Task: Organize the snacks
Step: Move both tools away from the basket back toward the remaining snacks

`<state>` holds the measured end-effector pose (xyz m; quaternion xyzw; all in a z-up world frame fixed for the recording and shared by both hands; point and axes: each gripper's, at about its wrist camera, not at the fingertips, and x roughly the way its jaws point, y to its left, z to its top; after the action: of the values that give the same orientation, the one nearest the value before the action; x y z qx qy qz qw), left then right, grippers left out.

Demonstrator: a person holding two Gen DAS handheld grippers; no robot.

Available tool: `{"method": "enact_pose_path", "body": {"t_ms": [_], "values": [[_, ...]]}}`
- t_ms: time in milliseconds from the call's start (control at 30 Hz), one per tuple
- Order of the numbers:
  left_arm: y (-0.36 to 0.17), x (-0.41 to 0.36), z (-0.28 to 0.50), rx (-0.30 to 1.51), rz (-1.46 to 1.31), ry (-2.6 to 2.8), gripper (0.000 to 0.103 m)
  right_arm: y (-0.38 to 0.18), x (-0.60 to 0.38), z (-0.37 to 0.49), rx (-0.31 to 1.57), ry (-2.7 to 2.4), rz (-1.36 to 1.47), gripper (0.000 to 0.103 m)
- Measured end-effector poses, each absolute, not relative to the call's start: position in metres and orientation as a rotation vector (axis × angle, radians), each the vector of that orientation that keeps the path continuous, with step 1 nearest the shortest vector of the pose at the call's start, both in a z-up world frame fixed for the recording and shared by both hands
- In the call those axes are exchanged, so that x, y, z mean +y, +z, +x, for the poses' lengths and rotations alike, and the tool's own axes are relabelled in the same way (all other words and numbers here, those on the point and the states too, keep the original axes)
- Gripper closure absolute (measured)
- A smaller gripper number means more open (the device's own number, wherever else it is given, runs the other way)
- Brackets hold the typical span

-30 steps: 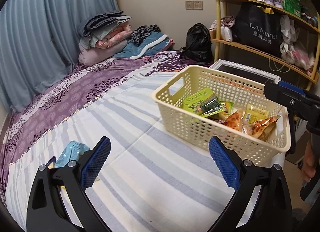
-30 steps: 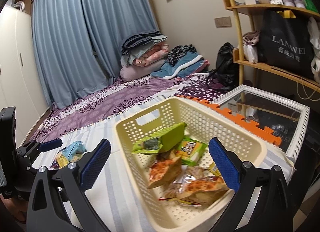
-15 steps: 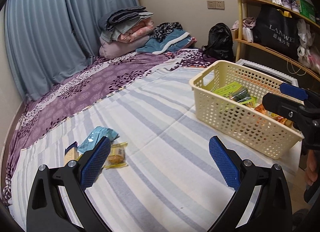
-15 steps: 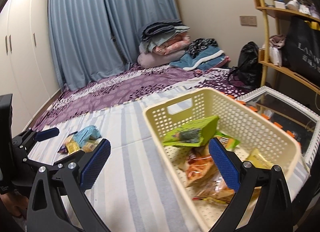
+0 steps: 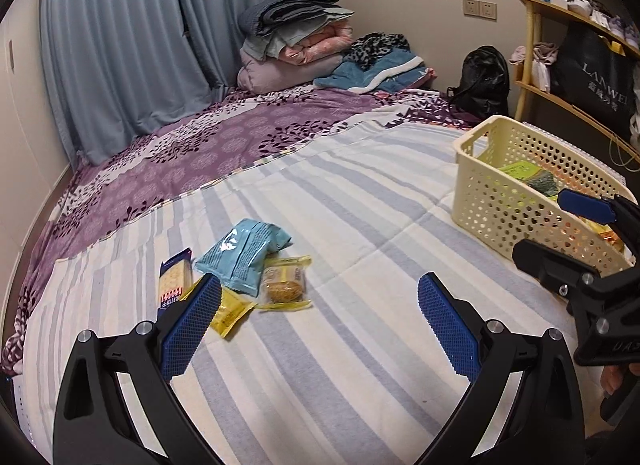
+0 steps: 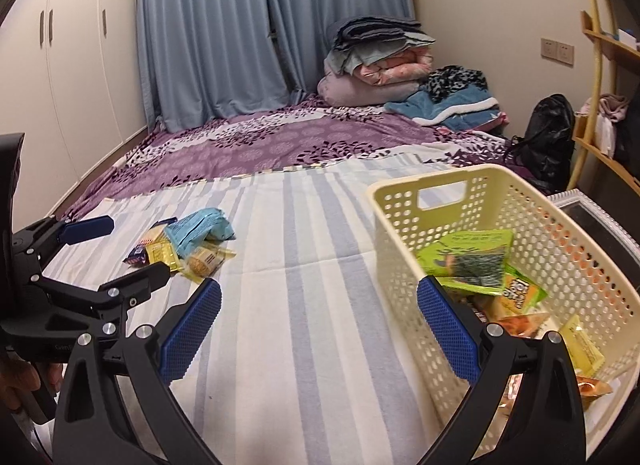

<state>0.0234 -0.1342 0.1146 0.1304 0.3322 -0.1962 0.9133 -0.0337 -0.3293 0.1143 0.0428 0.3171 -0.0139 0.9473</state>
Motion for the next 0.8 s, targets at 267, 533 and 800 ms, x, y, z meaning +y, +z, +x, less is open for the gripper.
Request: {"method": "enact_pose_path", "body": {"t_ms": [267, 533, 800], "values": [[0.105, -0.115, 0.036, 0.704, 0.261, -0.342, 0.003, 0.096, -0.308, -0.017, 0.709, 0.023, 0.059, 0.005], [0.093, -0.057, 0.069, 0.767, 0.135, -0.241, 0.003, 0.081, -0.286, 0.001, 0.760, 0.087, 0.042, 0.005], [0.075, 0.001, 0.102, 0.838, -0.002, -0.145, 0.003, 0.065, -0.265, 0.019, 0.804, 0.143, 0.031, 0.005]]}}
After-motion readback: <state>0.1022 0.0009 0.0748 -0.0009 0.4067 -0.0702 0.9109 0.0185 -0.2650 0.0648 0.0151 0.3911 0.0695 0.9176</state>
